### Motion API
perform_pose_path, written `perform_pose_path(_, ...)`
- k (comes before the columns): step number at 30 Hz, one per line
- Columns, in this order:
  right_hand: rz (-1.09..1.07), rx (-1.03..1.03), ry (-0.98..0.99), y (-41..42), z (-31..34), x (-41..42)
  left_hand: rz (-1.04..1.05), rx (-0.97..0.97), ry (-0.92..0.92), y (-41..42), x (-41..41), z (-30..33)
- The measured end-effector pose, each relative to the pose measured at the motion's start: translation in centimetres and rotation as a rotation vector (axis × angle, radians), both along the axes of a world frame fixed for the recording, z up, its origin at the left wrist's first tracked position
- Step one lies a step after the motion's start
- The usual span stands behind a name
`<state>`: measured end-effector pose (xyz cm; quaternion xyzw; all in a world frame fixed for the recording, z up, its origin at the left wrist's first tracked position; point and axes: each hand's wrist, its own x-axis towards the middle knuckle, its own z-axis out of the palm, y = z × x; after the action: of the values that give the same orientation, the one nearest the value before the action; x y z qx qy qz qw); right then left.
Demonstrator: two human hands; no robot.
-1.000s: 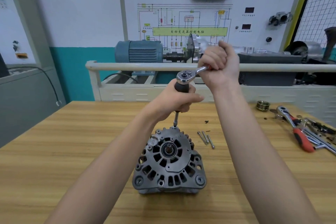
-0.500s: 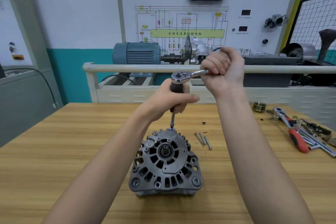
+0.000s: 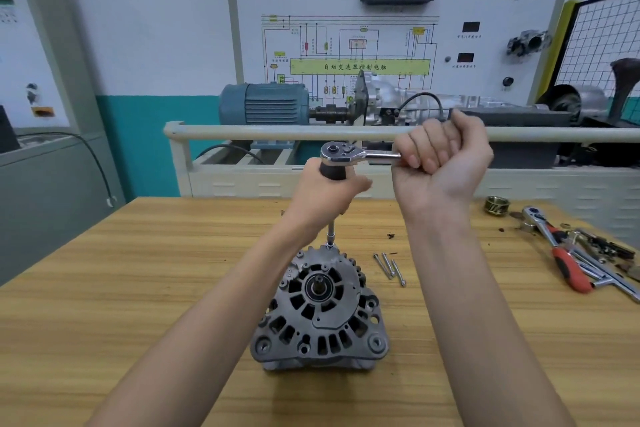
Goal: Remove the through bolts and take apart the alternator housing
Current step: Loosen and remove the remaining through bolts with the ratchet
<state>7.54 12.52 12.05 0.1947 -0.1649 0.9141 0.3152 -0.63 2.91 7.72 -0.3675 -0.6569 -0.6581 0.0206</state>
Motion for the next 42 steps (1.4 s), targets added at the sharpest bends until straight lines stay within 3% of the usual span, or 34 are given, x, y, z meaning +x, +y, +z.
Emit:
perform_pose_path(4,0.376,0.054,-0.085,2.1,2.3,-2.9,-0.341,-0.164,0.034,-1.3,-0.2,1.1)
perform_pose_path(7,0.525,0.067,-0.123,2.5,3.1,-4.5,-0.425,-0.172,-0.036,-1.1,-0.4,1.5)
perform_pose_path(11,0.438,-0.009,-0.074,2.3,2.0,-3.9,-0.367,-0.084,-0.082,-0.8,-0.4,0.8)
perform_pose_path(18,0.018,-0.069,0.037,0.3,-1.1,0.1,0.097,0.21,-0.064,1.4,1.0,-0.6)
perform_pose_path(21,0.059,-0.059,0.007,1.0,-0.3,-0.1,0.129,0.128,-0.031,1.4,0.9,-0.5)
perform_pose_path(25,0.368,0.03,-0.101,2.4,2.0,-2.3,-0.26,-0.181,0.057,-1.0,-0.1,0.9)
perform_pose_path(28,0.543,0.096,-0.143,2.5,2.9,-3.7,-0.467,-0.245,0.026,-1.5,-0.2,1.5)
perform_pose_path(32,0.503,0.023,-0.089,2.2,2.3,-3.4,-0.354,-0.148,-0.015,-0.9,0.0,0.7)
perform_pose_path(39,-0.058,-0.037,0.038,-0.8,-1.0,0.0,0.175,0.12,-0.086,1.0,0.4,0.2)
perform_pose_path(42,-0.035,-0.014,0.021,-0.2,-0.1,-0.2,0.15,0.075,-0.047,0.9,0.4,0.3)
